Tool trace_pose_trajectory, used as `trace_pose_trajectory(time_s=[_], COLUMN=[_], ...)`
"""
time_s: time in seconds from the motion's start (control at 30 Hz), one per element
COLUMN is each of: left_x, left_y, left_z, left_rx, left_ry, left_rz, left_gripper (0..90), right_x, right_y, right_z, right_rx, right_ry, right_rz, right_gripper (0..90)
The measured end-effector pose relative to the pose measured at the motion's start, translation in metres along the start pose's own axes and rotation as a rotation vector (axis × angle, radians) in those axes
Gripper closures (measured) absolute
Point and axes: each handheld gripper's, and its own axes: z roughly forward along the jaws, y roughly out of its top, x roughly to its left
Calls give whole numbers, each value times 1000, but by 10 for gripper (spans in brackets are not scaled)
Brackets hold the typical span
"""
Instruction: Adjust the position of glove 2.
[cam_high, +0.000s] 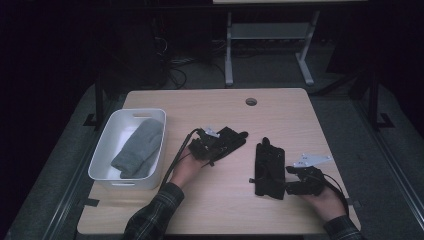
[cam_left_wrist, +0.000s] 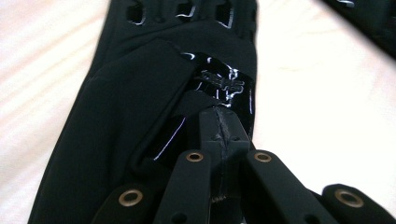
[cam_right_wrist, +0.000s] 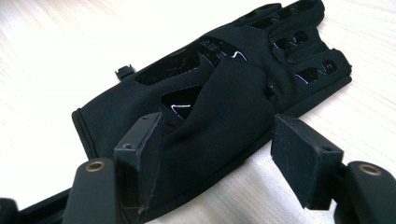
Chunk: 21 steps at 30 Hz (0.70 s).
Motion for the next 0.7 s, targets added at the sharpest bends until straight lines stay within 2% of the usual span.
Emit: trace_pose_trajectory(time_s=[0.33,0.43,0.47,0.5,0.53,0.6,0.7], left_x=[-29,-36,-38,-39,-37,-36,-28], left_y=[-7,-8,-8,-9,-8,-8,-8], left_z=[-2,-4,-5,-7,-12,-19,-31], left_rx=[0,-10,-29,-43,-44,-69,-98], left_ry=[-84,-106,-112,-116,-118,-118,-76], left_rz=[38,51,44,38,59,62,65], left_gripper=[899,898,897,897,896,897,897], right_x=[0,0,0,0,0,-1,-3], right_y=[0,0,0,0,0,0,2], right_z=[0,1,1,1,0,0,0], right_rx=[3,4,6,9,8,5,5], right_ry=[-1,8,10,13,18,24,34], right_rz=[2,10,11,15,19,15,20], right_gripper=[342,358,363,377,398,450,541])
